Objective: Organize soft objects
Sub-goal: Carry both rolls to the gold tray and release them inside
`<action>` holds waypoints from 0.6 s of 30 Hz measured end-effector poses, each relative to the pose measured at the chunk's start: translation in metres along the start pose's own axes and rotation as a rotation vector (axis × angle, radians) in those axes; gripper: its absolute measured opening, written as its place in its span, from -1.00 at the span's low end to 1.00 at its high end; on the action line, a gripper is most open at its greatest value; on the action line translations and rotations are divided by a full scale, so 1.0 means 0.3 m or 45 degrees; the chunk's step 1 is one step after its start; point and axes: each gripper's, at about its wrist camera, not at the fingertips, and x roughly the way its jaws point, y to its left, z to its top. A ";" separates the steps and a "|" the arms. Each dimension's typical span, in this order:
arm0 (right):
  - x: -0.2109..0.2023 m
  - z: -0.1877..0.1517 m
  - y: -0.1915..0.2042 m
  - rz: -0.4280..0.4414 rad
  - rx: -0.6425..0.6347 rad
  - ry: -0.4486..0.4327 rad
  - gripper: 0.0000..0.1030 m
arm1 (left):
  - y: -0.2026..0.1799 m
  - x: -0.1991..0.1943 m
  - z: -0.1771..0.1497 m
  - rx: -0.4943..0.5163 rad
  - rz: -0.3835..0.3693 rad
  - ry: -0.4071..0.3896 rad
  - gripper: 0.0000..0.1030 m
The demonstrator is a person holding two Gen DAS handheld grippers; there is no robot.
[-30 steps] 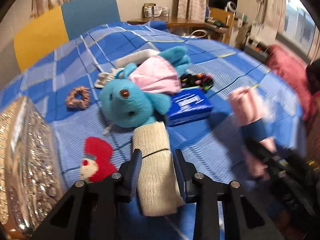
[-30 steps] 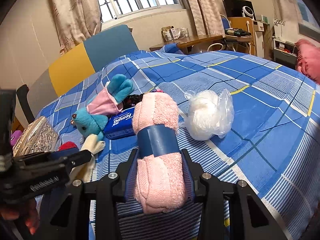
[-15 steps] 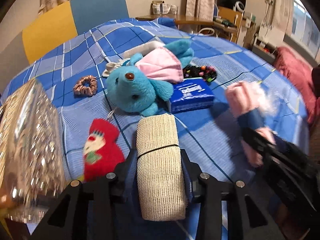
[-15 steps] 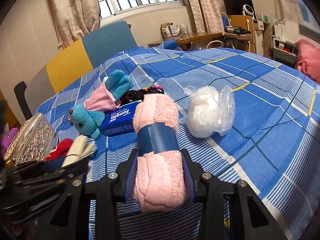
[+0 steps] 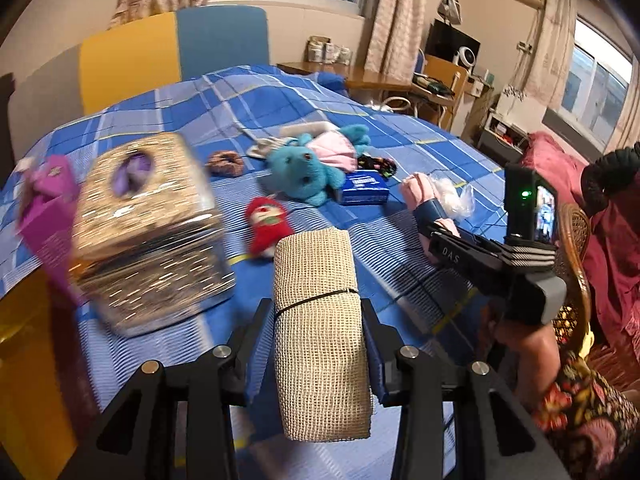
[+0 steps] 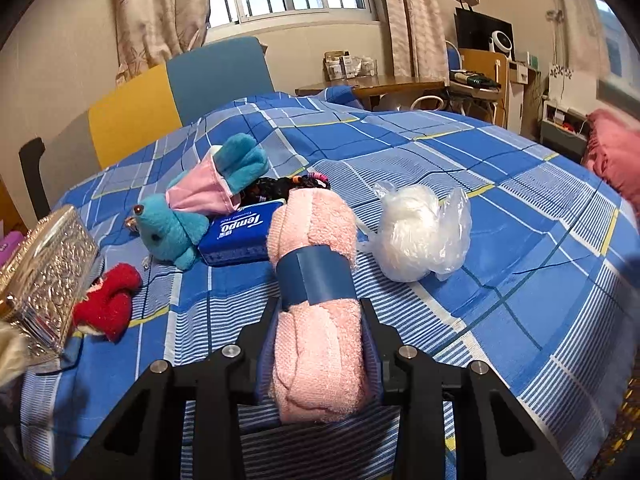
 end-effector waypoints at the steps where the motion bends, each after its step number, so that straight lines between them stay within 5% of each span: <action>1: 0.000 0.000 0.005 -0.007 -0.008 0.002 -0.27 | 0.032 -0.030 -0.012 -0.013 0.014 -0.003 -0.21; 9: -0.040 0.008 0.057 -0.056 -0.122 0.023 -0.31 | 0.308 -0.179 -0.080 -0.176 0.140 -0.012 -0.20; 18: -0.218 0.006 0.151 0.039 -0.128 -0.003 -0.32 | 0.682 -0.214 -0.176 -0.331 0.329 0.098 -0.20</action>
